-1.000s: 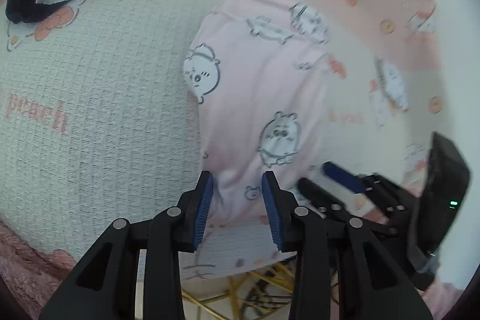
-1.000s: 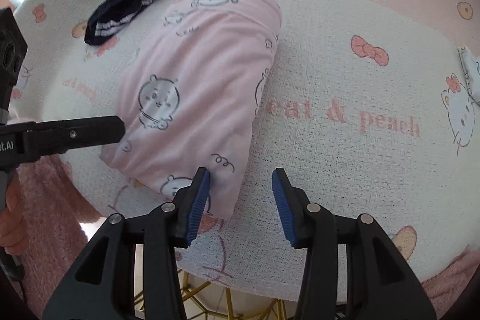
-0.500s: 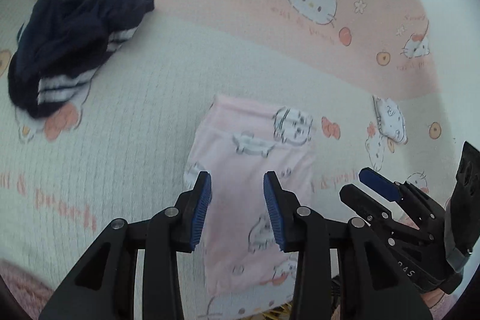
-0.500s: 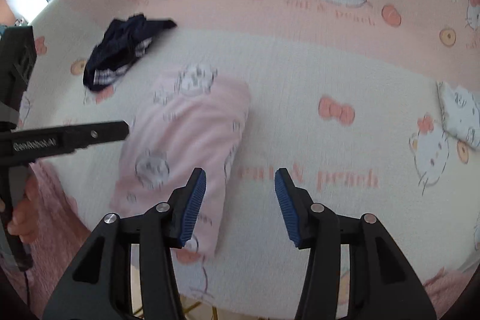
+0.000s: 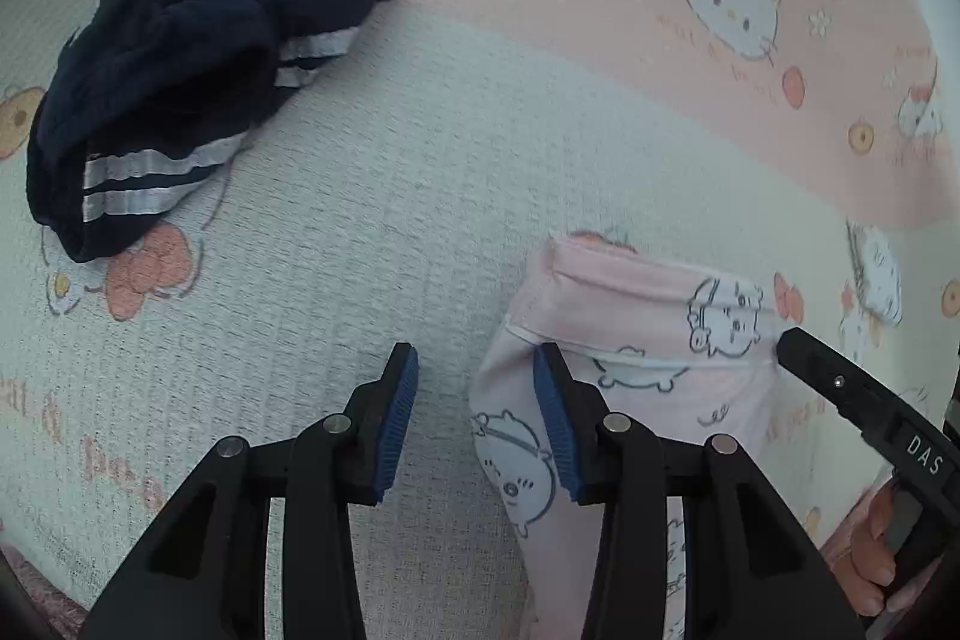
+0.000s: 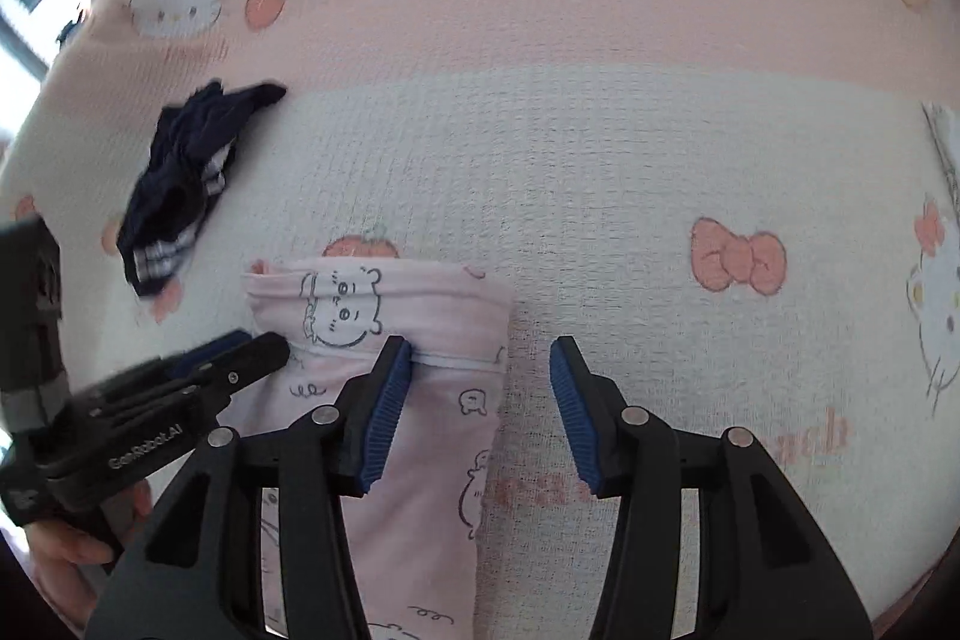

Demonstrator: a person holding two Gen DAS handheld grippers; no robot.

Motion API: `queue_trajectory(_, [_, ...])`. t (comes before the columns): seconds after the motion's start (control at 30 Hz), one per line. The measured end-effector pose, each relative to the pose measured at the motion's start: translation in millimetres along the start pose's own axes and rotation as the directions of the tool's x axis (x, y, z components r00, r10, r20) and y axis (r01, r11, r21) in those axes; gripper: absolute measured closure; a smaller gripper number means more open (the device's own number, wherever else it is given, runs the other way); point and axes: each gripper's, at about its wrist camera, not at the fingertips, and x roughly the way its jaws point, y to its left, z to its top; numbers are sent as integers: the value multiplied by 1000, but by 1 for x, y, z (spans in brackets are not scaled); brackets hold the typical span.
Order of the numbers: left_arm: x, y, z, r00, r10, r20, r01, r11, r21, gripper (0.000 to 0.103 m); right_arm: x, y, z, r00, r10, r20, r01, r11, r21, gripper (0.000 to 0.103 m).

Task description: Fold clothes

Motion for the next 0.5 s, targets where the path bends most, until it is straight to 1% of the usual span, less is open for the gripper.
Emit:
queue_trajectory(0.07, [-10,-5,5,994,-100,51,100,995,-5,60,-15,-5,6,999,7,53,-8,1000,14,53])
queue_trajectory(0.1, [-10,-12,6,992,-113,61,113,994,13,60,-15,-1,8,999,9,52,-8,1000,-12,53])
queue_trajectory(0.17, [0,-31,5,996,-73,49,68,994,82,60,-6,13,12,1000,9,14,-7,994,-106,53])
queue_trajectory(0.2, [7,-33,3,999,-25,32,22,996,86,60,1,21,12,1000,-12,-8,10,987,-162,53])
queue_trajectory(0.23, [16,-28,0,999,52,0,-52,997,59,60,11,27,11,998,-62,-23,55,974,-221,54])
queue_trajectory(0.27, [17,-19,-2,997,72,-20,-72,997,5,57,19,30,10,993,-114,-25,104,961,-255,54])
queue_trajectory(0.3, [8,-5,-3,999,31,-24,-33,996,-83,57,20,28,13,991,-129,-26,119,964,-238,54])
queue_trajectory(0.33, [-3,4,-3,1000,-9,-18,6,990,-141,57,16,21,18,992,-125,-36,116,976,-182,54])
queue_trajectory(0.4, [-33,11,-4,997,-81,12,82,978,-194,57,-7,7,23,994,-112,-5,111,990,-86,54])
queue_trajectory(0.43, [-44,11,-7,995,-100,19,102,973,-205,57,-18,5,21,996,-86,8,87,994,-71,54])
queue_trajectory(0.5, [-55,4,-19,995,-100,3,99,978,-186,57,-37,4,12,1000,-10,20,11,997,-76,54])
